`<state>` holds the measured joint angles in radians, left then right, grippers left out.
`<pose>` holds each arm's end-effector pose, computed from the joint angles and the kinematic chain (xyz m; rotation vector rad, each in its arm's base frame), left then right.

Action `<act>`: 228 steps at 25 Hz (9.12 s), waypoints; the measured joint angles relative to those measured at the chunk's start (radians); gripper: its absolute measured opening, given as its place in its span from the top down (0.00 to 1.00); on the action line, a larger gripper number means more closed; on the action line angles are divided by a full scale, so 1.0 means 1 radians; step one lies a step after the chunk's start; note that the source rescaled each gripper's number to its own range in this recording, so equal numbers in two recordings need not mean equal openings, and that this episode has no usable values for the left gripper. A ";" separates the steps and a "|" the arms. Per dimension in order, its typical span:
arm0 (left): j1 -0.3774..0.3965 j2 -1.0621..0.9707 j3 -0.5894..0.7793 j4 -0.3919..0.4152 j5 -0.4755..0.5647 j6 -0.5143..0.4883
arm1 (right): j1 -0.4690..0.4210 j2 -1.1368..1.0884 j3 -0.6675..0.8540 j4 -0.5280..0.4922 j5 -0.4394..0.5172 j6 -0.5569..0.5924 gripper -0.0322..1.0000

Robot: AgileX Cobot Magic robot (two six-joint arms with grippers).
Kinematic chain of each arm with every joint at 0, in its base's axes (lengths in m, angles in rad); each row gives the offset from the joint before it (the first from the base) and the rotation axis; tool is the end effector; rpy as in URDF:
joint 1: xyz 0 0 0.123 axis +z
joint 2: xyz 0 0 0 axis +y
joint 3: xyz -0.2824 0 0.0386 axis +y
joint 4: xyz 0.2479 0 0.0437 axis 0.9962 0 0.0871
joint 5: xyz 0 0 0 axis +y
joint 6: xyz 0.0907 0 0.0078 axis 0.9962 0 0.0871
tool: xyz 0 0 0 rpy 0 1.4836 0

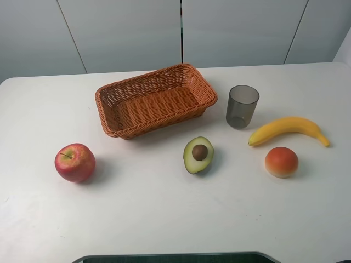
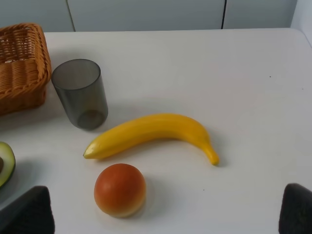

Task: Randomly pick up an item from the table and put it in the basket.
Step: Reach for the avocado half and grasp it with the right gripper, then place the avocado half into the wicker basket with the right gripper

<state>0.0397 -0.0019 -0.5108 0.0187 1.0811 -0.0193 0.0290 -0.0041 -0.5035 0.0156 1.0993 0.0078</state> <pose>-0.0073 0.0012 0.2785 -0.0618 2.0511 0.0351 -0.0076 0.0010 0.2750 -0.0232 2.0753 0.0413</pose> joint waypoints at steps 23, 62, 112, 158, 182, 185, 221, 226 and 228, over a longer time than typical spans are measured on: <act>0.000 0.000 0.000 0.000 0.000 0.000 | 0.010 0.042 -0.043 0.000 0.045 0.000 0.00; 0.000 0.000 0.000 0.000 0.000 0.000 | 0.533 1.217 -0.376 0.052 -0.168 0.385 0.00; 0.000 0.000 0.000 0.000 0.000 -0.002 | 0.761 2.053 -0.596 -0.189 -0.490 1.016 0.00; 0.000 0.000 0.000 0.000 0.000 -0.002 | 0.766 1.757 -0.599 0.054 -0.211 0.437 0.96; 0.000 0.000 0.000 0.000 0.000 -0.002 | 0.710 1.959 -0.996 0.003 -0.204 0.237 0.96; 0.000 0.000 0.000 0.000 0.000 -0.002 | 0.710 2.013 -1.072 -0.042 -0.210 0.235 0.96; 0.000 0.000 0.000 0.000 0.000 0.000 | 0.710 2.196 -1.136 -0.282 -0.440 0.286 0.01; 0.000 0.000 0.000 0.000 0.000 0.000 | 0.698 2.107 -1.118 -0.195 -0.370 0.289 0.00; 0.000 0.000 0.000 0.000 0.000 0.000 | 0.674 2.051 -1.064 -0.155 -0.369 0.289 0.00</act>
<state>0.0397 -0.0019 -0.5108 0.0187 1.0811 -0.0193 0.7029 2.0465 -1.5675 -0.1390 0.7305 0.2966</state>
